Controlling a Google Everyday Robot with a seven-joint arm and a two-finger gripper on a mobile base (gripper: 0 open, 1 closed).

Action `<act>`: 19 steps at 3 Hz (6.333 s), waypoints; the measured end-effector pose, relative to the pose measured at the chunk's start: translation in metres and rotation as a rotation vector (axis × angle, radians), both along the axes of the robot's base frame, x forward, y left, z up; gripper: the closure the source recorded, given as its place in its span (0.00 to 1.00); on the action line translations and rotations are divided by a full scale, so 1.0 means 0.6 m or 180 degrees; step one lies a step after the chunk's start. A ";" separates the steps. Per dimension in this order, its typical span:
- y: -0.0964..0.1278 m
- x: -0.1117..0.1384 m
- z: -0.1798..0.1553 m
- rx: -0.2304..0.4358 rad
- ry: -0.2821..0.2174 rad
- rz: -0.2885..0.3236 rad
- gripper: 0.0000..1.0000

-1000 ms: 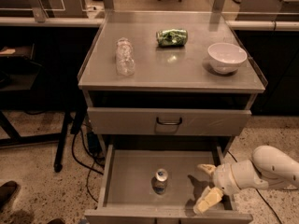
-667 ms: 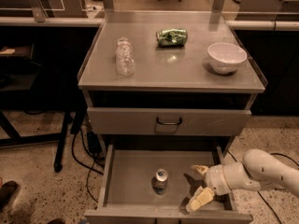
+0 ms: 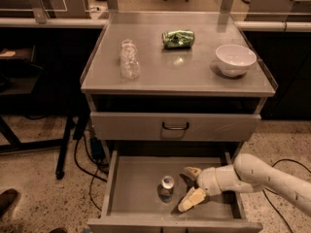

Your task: Pick redbull can from middle drawer and place on counter

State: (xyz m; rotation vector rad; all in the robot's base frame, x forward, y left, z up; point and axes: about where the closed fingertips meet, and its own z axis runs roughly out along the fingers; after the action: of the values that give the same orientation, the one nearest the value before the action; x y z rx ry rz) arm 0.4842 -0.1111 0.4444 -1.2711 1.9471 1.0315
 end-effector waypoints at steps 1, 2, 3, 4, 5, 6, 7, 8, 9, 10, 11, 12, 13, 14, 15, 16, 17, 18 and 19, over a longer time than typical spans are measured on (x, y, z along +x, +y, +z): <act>0.000 0.000 -0.002 0.0004 0.0004 -0.0002 0.00; 0.014 -0.006 -0.017 0.0091 0.0028 -0.0002 0.00; 0.036 0.006 -0.038 0.0178 -0.0017 -0.0016 0.00; 0.050 0.029 -0.037 0.0207 -0.0132 -0.0003 0.00; 0.061 0.046 -0.043 0.0240 -0.0201 -0.0023 0.00; 0.071 0.045 -0.058 0.0278 -0.0179 -0.0034 0.00; 0.077 0.043 -0.069 0.0321 -0.0143 -0.0055 0.00; 0.077 0.042 -0.071 0.0325 -0.0140 -0.0056 0.17; 0.077 0.042 -0.071 0.0326 -0.0140 -0.0056 0.41; 0.077 0.042 -0.071 0.0326 -0.0140 -0.0056 0.63; 0.078 0.042 -0.071 0.0326 -0.0139 -0.0056 0.87; 0.078 0.042 -0.070 0.0326 -0.0139 -0.0057 1.00; 0.081 0.026 -0.033 0.0372 -0.0143 -0.0170 1.00; 0.083 -0.004 0.032 0.0410 -0.0156 -0.0260 1.00; 0.076 -0.065 0.210 0.0417 -0.0321 -0.0214 1.00; 0.079 -0.058 0.203 0.0411 -0.0299 -0.0229 1.00; 0.085 -0.026 0.236 0.0409 -0.0279 -0.0310 1.00; 0.083 0.002 0.305 0.0412 -0.0366 -0.0307 1.00; 0.082 0.020 0.379 0.0373 -0.0444 -0.0218 1.00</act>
Offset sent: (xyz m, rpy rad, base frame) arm -0.0081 0.0138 -0.0212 0.0615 0.0170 -0.0076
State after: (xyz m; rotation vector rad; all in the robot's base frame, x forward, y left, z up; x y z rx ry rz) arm 0.4963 -0.0616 0.6719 -1.1720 1.7862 0.9812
